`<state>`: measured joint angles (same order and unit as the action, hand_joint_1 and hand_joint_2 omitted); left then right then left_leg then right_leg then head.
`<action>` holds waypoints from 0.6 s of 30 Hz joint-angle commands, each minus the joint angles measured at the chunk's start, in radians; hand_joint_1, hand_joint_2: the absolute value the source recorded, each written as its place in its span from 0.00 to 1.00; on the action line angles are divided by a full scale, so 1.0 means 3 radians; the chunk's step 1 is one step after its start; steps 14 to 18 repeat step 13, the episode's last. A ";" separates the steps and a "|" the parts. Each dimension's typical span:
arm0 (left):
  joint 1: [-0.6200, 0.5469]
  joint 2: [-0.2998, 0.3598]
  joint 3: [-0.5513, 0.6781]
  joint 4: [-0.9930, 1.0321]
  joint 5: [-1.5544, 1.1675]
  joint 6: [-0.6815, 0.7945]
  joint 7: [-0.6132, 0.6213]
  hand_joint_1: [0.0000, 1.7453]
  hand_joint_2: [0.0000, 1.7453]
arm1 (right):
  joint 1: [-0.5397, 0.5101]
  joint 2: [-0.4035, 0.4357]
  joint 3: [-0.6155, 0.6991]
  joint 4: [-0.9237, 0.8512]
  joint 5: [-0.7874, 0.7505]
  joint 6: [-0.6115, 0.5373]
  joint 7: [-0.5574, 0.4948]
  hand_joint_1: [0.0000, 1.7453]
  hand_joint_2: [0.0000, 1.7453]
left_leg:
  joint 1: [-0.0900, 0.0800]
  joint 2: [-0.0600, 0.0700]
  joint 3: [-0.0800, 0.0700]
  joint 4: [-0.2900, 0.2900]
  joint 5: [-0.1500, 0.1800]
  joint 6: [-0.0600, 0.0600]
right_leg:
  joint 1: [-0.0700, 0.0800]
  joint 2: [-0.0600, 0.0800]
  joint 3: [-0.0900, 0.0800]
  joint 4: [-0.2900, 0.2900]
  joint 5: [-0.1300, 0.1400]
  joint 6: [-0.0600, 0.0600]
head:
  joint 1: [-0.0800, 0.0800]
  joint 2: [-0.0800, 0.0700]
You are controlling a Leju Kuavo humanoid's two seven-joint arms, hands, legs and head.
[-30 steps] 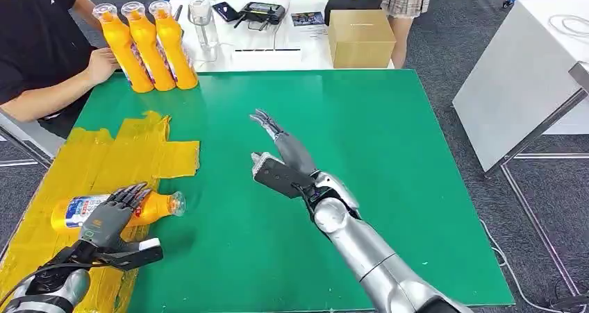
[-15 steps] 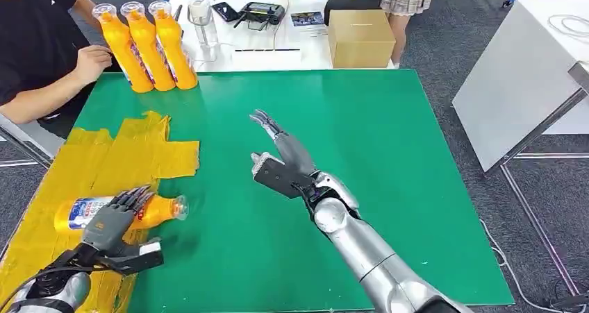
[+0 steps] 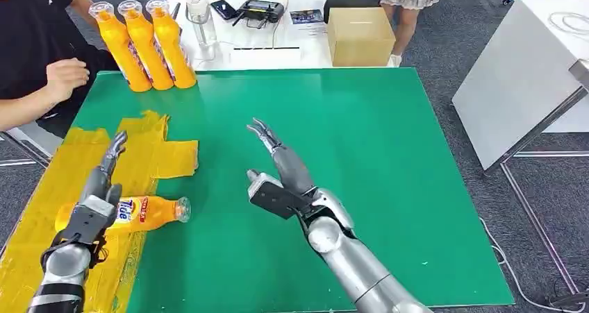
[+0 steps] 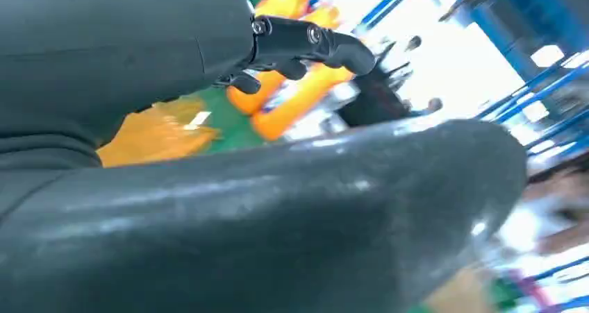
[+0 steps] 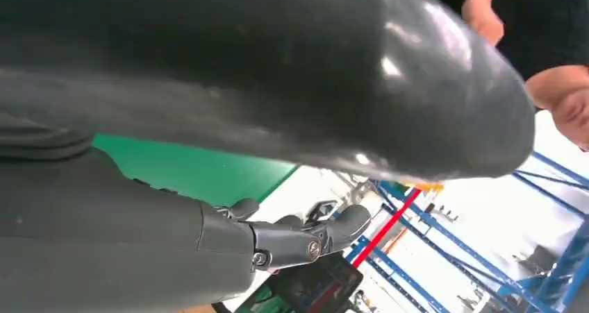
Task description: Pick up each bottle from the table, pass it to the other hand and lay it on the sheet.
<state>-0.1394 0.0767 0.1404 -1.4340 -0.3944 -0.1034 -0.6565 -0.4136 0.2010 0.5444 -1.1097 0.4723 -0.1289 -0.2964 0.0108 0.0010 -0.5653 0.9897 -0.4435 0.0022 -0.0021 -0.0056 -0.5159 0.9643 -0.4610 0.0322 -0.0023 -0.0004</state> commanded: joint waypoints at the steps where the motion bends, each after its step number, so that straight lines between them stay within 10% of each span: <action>1: -0.0104 -0.0365 0.0212 -0.0253 0.0320 -0.0234 0.0106 0.00 0.00 | -0.0021 0.0010 -0.0140 -0.0033 0.0057 -0.0057 -0.0029 0.00 0.00 | 0.0004 -0.0005 0.0003 0.0004 -0.0002 0.0002 | 0.0004 -0.0003 0.0006 -0.0001 -0.0001 -0.0001 | 0.0000 0.0000; 18: -0.0201 -0.0579 -0.0156 -0.0058 0.0922 -0.0378 0.0599 0.00 0.00 | 0.0280 0.0144 -0.0195 -0.0433 0.0409 -0.0864 0.0007 0.00 0.00 | 0.0001 -0.0013 -0.0003 0.0001 0.0001 0.0002 | 0.0002 -0.0012 0.0001 -0.0002 -0.0003 0.0000 | 0.0000 0.0000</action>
